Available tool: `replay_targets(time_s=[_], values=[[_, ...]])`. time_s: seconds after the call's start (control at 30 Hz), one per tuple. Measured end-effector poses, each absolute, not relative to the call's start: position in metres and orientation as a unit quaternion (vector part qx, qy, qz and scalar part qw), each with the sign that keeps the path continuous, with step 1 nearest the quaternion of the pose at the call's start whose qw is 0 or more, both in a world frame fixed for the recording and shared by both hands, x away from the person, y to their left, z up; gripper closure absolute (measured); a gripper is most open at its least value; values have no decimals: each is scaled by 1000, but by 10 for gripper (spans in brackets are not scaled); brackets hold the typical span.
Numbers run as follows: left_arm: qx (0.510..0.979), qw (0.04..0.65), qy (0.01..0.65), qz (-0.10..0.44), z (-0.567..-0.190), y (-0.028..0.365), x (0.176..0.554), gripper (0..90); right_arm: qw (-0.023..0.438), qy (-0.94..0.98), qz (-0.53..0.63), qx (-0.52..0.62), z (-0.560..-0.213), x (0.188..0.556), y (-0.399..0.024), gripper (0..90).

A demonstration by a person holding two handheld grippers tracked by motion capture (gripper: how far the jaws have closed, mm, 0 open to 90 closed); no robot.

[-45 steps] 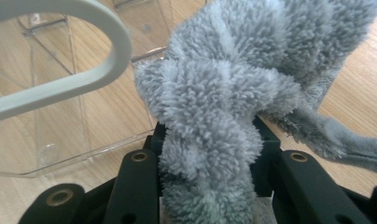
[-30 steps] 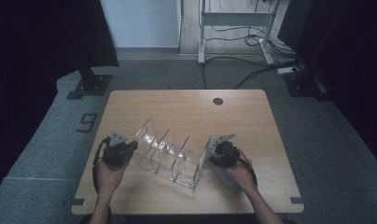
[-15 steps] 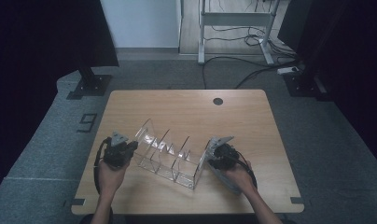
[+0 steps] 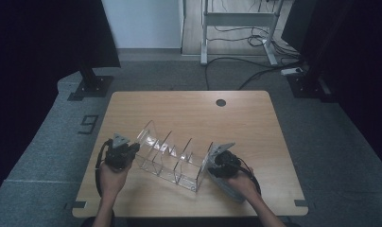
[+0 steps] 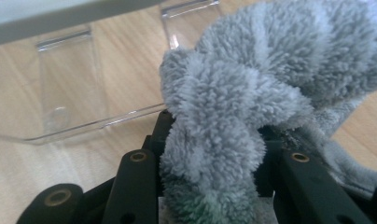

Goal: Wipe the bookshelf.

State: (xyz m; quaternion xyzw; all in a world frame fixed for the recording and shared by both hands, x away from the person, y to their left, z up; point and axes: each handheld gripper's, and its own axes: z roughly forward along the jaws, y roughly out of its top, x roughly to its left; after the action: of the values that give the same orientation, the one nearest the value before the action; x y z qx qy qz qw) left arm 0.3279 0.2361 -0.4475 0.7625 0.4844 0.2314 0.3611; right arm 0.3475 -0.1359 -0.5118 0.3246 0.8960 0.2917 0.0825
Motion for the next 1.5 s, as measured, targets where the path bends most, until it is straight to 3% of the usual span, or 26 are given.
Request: replay_targets(time_s=[1.5], values=[[755,368,494,225,-448,237,328,857,22,926,302,224,-510,272,-106,599]])
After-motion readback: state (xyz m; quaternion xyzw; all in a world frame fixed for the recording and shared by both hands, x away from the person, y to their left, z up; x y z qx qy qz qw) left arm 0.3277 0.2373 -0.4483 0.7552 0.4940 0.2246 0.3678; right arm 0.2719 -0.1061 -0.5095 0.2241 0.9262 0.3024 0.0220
